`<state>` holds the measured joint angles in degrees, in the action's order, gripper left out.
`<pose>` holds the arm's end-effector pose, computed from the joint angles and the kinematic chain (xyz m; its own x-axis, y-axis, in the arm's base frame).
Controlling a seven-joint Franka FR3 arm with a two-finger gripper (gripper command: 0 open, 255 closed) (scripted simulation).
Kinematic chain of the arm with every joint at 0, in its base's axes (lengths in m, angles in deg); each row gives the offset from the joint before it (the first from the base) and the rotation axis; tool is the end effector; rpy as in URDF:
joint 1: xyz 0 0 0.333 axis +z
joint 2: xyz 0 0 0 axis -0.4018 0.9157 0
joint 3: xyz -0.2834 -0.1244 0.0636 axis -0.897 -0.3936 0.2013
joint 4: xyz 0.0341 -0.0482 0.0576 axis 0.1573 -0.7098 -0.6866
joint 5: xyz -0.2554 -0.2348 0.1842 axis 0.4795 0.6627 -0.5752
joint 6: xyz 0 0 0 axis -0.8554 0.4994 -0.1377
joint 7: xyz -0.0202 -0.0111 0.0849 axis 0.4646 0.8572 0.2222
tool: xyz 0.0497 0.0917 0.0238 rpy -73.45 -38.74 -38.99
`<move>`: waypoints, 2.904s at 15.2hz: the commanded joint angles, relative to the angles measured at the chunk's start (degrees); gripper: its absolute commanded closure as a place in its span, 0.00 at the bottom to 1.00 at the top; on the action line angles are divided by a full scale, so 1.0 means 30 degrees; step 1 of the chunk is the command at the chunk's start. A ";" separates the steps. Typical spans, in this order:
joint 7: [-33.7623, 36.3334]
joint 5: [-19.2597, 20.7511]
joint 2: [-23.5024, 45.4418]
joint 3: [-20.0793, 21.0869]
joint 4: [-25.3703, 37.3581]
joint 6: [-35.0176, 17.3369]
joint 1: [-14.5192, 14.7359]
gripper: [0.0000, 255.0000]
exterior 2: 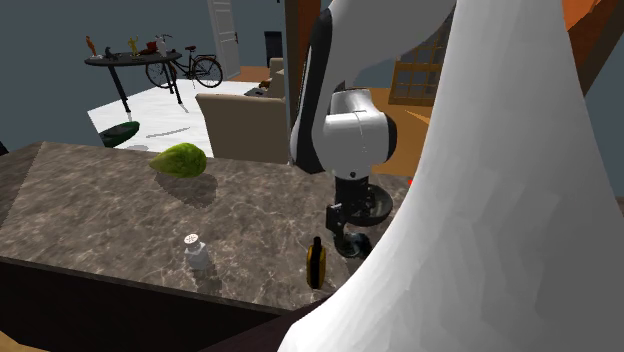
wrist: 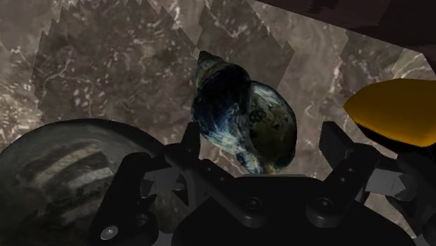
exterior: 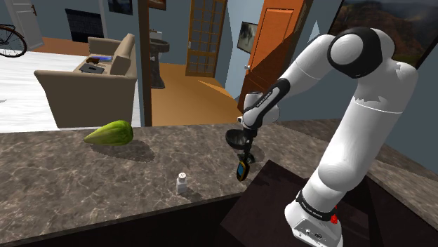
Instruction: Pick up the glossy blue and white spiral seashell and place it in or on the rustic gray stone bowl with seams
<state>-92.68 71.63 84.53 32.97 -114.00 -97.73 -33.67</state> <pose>0.3841 -0.1528 0.1997 0.9386 0.2959 -0.1774 0.2908 -0.9552 -0.0545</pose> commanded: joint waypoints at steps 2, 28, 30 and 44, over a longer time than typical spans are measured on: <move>-0.0994 -0.0257 0.0674 -0.0138 0.0309 -0.0014 -0.0351 0.00; -0.1118 -0.0359 0.1225 -0.0145 0.0025 -0.0845 -0.0409 1.00; -0.1020 -0.0183 0.0594 -0.0218 -0.0027 -0.0274 -0.0371 1.00; -0.0550 0.0691 -0.3447 -0.0341 0.0165 0.3915 -0.0333 1.00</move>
<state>-94.43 73.56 75.02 31.91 -113.59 -86.95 -34.68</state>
